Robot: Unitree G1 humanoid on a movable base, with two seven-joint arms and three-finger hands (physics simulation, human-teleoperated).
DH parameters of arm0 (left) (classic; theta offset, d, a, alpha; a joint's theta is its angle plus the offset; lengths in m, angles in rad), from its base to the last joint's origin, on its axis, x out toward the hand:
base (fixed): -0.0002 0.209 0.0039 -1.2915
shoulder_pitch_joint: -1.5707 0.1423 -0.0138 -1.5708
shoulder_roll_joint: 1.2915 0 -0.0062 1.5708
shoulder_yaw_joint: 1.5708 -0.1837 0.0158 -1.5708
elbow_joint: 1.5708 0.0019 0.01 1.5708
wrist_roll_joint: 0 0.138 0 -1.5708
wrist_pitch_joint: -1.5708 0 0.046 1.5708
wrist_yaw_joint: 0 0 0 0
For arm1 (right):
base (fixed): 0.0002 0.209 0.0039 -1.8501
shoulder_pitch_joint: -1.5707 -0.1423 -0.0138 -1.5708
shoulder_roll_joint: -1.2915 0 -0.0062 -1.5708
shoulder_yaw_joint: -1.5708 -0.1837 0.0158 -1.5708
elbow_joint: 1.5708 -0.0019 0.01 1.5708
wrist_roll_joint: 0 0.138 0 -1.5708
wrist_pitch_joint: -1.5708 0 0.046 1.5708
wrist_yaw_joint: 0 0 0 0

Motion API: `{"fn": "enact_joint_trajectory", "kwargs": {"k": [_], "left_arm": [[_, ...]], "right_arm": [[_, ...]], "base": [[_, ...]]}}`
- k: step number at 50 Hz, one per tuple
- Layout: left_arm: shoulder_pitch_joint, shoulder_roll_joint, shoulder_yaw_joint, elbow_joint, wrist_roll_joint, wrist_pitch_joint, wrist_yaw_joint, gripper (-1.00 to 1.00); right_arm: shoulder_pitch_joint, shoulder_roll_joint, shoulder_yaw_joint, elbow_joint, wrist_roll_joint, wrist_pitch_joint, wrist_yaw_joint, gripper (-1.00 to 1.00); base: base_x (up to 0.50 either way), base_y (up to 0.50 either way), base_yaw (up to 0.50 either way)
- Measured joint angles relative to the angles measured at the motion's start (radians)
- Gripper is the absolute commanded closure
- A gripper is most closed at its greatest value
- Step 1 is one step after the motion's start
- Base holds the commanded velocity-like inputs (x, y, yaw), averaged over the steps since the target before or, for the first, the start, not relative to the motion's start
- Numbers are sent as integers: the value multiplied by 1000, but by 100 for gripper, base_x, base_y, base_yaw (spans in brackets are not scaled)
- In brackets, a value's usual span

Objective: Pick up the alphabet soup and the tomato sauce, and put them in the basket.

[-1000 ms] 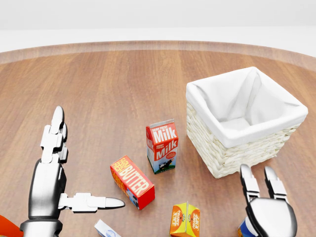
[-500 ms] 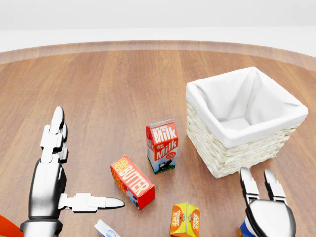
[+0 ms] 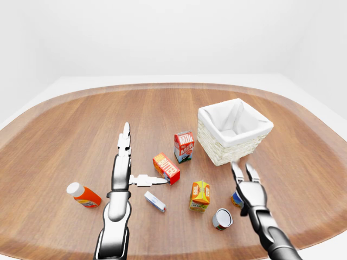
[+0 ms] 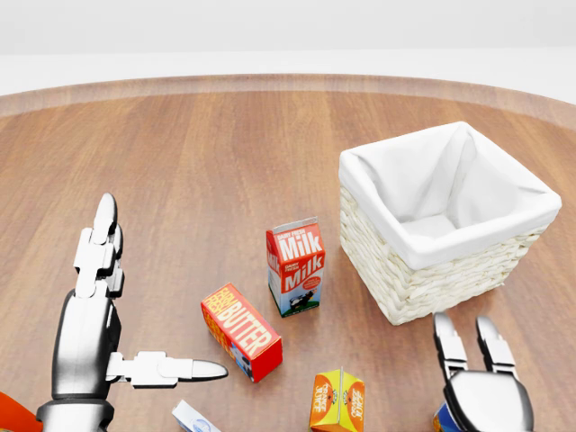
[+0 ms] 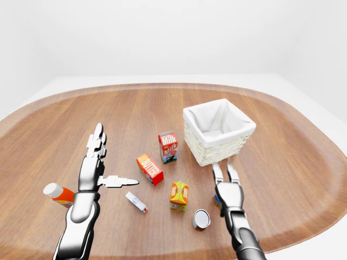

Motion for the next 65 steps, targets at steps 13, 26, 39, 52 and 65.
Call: {"fn": "enact_joint_trajectory", "kwargs": {"k": [13,26,39,52,65], "left_arm": [[0,0,0,0,0,0,0,-100],[0,0,0,0,0,0,0,-100],[0,0,0,0,0,0,0,-100],[0,0,0,0,0,0,0,-100],[0,0,0,0,0,0,0,-100]], "right_arm": [[-16,0,18,57,-4,0,-29,-100],[-35,-1,33,100,-21,0,-59,100],[-4,3,33,54,8,0,-21,100],[92,23,-28,-178,25,0,60,100],[152,50,-91,-356,65,0,119,100]], "base": [[0,0,0],[0,0,0],[0,0,0],[0,0,0],[0,0,0]]}}
